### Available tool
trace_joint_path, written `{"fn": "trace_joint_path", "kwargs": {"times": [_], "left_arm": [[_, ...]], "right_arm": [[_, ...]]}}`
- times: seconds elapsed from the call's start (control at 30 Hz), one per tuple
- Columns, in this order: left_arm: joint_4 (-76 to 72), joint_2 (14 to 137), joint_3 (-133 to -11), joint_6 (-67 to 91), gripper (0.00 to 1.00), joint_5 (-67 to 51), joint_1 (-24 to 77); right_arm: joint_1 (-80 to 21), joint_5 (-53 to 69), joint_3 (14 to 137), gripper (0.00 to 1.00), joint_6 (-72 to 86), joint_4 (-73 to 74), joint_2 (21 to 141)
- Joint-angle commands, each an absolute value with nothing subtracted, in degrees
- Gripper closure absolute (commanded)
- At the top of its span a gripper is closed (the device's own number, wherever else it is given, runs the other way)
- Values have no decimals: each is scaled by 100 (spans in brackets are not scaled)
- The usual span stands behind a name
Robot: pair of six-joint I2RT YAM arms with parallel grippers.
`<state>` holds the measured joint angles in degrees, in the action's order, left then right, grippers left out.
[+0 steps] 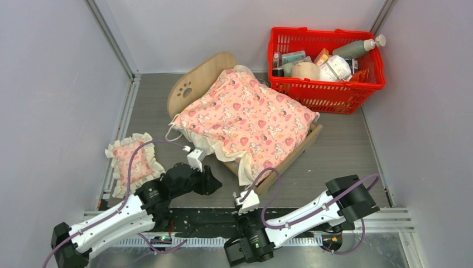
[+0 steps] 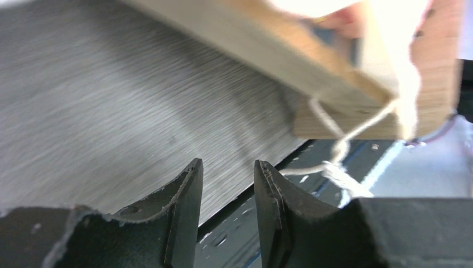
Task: Set up the pet bed
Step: Tie the ropes to the bed frame.
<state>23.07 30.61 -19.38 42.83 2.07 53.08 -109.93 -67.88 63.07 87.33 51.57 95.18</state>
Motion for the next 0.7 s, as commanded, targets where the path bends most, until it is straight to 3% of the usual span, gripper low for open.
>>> {"fn": "trace_joint_path", "kwargs": {"times": [0.0,0.17,0.67], "left_arm": [[-151,3314,-1799,3424,58,-848,5300],[-1246,3658,-1593,3097,57,-1332,5300],[-3264,5075,-1217,3165,57,-2395,5317]], "right_arm": [[-11092,-7416,6379,95,10919,6394,9543],[-11228,-7576,6358,95,12136,7102,9584],[-11495,-7513,6897,95,13793,8796,10077]]}}
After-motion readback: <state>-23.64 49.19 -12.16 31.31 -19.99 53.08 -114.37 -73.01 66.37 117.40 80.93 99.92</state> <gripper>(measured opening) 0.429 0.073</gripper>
